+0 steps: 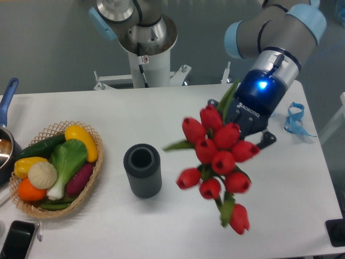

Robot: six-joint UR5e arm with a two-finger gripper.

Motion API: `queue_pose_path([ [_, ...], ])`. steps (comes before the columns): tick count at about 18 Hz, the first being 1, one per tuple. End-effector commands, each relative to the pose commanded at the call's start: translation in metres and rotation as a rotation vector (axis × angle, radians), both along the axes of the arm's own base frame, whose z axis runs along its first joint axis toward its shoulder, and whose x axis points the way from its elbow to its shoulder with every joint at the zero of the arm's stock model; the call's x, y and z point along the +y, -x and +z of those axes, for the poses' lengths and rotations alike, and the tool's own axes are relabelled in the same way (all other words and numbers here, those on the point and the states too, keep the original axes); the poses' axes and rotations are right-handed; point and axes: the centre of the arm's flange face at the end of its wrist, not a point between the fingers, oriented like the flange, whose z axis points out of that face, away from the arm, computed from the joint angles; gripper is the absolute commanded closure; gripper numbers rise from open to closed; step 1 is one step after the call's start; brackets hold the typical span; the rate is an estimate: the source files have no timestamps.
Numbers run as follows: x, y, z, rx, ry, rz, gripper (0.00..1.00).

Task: Insert the flowers into the vase
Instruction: 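Carry the red tulips over to the dark grey vase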

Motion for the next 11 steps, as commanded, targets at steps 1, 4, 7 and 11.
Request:
queue_pose_path([
  [1,-0.005,-0.009,-0.007,0.004,-0.006,-0.003,0.65],
  [4,-0.012,-0.039,-0.022,0.001,-0.042,-0.036,0.65],
  [7,-0.020,-0.061,-0.036,0.008,-0.045,-0.040,0.65],
  [11,-0.024,-0.075,-0.051,0.008,-0.048,-0.045,0.65],
])
